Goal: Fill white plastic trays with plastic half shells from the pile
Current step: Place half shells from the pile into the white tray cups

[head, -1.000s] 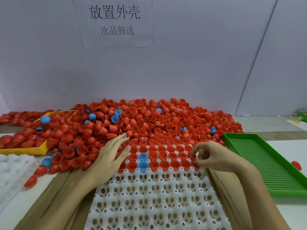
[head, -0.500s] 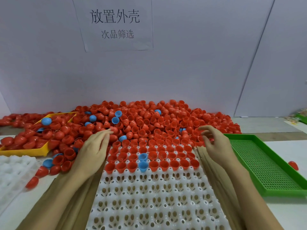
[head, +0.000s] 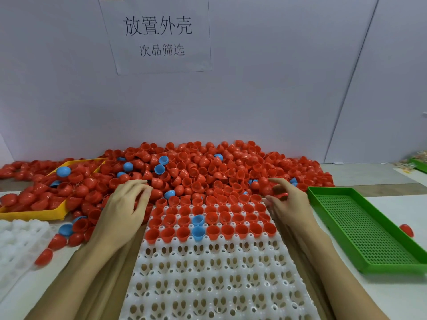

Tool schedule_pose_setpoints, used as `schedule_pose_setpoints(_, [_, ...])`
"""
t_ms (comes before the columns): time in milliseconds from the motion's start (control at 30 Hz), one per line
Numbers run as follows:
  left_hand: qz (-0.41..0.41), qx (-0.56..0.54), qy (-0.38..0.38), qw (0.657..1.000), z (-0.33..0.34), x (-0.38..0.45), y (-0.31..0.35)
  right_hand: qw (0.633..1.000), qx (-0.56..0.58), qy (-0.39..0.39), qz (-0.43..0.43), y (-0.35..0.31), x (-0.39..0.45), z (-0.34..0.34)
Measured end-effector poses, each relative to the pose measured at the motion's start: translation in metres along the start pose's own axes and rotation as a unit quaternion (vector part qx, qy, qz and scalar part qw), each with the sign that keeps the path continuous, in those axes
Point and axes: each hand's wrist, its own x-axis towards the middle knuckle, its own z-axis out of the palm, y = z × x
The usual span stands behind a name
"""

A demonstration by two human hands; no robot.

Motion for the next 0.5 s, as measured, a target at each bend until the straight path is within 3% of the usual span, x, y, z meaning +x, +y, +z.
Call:
schedule_pose_setpoints(100, [0.026,-0.003,0.028,0.999,-0.008,0.0,0.015,0.993,0.113,0.026,0.003,-0.02,-0.004,-0.013])
schedule_pose_setpoints(167, [0.049,-0.039,0.03,0.998,-0.011,-0.002,0.031,0.975,0.223,-0.01,0.013,-0.038,-0.011,-0.02])
schedule_pose_setpoints(333, [0.086,-0.209,-0.067,0.972,-0.004,-0.013,0.068,0.851,0.453,-0.254,0.079,-0.079,-0.033,-0.017])
schedule_pose_setpoints(433, [0.075,-0.265,-0.164,0.947,0.0,-0.02,0.082,0.792,0.475,-0.379,0.062,-0.094,-0.043,-0.007])
schedule_pose_setpoints(500, [0.071,-0.31,-0.187,0.93,0.001,-0.023,0.089,0.768,0.475,-0.426,0.051,-0.102,-0.05,-0.002])
